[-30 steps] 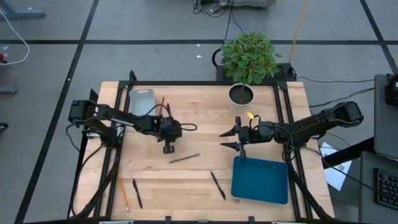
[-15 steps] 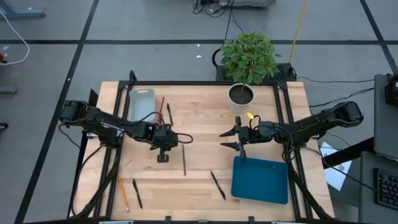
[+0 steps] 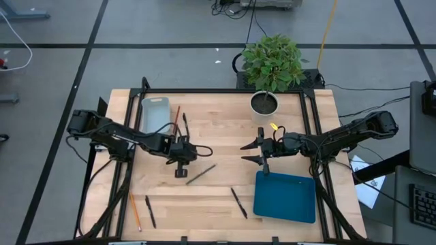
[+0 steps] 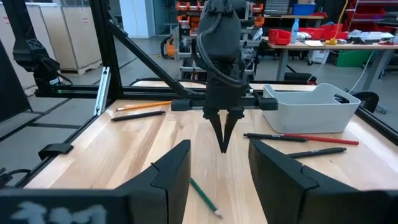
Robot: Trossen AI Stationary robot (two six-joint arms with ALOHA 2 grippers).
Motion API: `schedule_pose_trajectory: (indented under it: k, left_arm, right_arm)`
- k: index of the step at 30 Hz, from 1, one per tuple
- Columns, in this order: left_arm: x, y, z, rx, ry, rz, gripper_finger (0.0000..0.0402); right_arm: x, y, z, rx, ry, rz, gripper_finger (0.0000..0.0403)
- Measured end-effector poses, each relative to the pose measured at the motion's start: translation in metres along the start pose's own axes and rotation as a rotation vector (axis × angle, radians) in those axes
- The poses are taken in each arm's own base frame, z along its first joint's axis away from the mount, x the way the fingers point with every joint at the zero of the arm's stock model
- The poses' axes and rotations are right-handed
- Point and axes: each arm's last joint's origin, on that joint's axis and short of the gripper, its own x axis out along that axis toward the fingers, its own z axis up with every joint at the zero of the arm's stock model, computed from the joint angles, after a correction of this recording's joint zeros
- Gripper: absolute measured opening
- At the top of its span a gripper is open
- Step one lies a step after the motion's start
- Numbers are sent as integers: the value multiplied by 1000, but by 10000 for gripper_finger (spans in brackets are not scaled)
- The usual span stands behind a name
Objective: Sort pens & pencils
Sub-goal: Put the green pencil into the blue bin
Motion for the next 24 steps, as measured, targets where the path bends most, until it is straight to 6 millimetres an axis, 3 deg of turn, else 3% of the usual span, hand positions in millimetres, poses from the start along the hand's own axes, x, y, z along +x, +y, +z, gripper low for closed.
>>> schedule_pose_trajectory:
  k: [6, 10, 13, 17, 24]
  left_arm:
    - [0, -6, -1, -17, 10, -14, 1]
    - [-1, -16, -3, 15, 10, -33, 1]
    - [-2, -22, -3, 18, 7, -33, 1]
    - [-3, -29, -4, 6, -2, 6, 1]
    - [-4, -39, -5, -14, -47, 110, 3]
  right_arm:
    - [11, 0, -21, -29, 107, -1, 134]
    - [28, -2, -43, -24, 212, -11, 67]
    - [46, -2, -46, -19, 235, -18, 11]
    - [73, -3, -47, -17, 274, -24, 5]
    - [98, -2, -76, 31, 370, 30, 0]
